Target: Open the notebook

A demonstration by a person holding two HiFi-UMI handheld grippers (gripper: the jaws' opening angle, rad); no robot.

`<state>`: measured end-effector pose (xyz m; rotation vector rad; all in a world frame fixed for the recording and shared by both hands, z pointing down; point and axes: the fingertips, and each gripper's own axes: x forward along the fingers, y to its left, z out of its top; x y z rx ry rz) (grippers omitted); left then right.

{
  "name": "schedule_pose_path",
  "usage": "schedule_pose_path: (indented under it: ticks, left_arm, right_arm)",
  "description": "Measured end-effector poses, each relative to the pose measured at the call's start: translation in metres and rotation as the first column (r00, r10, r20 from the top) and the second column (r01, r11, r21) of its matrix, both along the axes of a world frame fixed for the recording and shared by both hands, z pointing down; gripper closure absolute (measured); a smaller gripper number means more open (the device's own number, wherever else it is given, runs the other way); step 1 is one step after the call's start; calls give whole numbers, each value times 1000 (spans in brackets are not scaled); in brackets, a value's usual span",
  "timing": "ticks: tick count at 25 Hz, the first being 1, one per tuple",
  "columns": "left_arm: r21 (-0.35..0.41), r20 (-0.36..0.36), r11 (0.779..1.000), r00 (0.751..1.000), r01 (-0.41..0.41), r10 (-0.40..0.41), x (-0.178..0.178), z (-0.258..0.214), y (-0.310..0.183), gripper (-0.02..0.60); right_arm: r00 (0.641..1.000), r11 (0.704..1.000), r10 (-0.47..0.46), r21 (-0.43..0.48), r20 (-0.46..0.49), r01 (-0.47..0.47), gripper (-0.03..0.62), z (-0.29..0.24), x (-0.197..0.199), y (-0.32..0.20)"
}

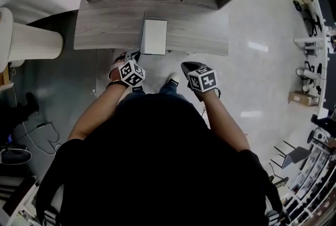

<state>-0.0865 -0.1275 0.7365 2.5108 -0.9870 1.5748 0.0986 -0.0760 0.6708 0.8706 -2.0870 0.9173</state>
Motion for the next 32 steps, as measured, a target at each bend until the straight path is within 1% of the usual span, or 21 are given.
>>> schedule_pose_path:
  ticks: [8, 16, 24, 32]
  left_arm:
    - [-22, -12, 999, 999, 45, -45, -23, -1, 1, 549]
    - [-26, -16, 996, 996, 82, -82, -42, 4, -2, 549]
    - [-38, 2, 993, 994, 109, -109, -64, 10, -3, 549]
    - [-67, 2, 987, 990, 143, -143, -85, 21, -5, 549]
  right_arm:
    - [1000, 1000, 6, -8, -6, -6, 592, 1, -5, 7]
    - [1000, 1000, 17, -14, -19, -17, 592, 7, -6, 13]
    - [999, 999, 19, -25, -28, -19, 592, 8, -8, 17]
    - [999, 999, 30, -38, -35, -31, 592, 15, -13, 20]
